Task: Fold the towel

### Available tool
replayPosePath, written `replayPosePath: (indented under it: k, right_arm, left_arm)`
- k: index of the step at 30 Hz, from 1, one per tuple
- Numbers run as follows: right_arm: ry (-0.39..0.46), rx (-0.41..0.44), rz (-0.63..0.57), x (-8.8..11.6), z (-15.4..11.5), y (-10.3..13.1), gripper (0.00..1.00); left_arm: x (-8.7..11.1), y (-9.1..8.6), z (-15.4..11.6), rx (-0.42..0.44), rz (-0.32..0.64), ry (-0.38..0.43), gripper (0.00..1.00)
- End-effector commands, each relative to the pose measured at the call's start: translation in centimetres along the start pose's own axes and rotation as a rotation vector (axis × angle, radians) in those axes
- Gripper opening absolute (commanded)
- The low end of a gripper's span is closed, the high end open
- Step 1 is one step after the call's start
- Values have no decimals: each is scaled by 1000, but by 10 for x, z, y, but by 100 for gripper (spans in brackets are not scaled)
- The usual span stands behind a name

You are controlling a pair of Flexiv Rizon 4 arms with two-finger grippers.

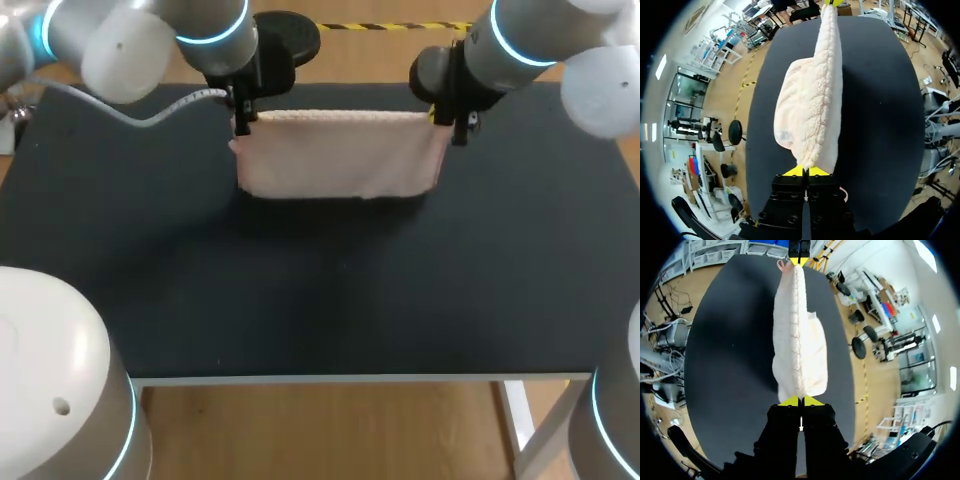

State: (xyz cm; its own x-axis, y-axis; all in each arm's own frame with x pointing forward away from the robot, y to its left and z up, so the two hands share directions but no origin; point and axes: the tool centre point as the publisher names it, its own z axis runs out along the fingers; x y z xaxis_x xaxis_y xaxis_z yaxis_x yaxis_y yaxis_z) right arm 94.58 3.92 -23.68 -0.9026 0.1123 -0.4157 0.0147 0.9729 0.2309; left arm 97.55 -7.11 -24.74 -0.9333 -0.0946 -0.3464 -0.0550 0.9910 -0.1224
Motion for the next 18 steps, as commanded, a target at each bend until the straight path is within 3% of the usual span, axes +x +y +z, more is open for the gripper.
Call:
replayPosePath:
  k: [1,9,18]
  right_arm:
    - [62,4,22,-6,41,1,0]
    - [129,42,56,-22,98,-7,0]
    - [132,80,72,-60,141,-15,0]
  left_arm:
    - [-23,-19,60,-46,19,172,0]
    - [-45,-21,116,-77,10,260,0]
    - [-83,-12,147,-89,-17,276,0]
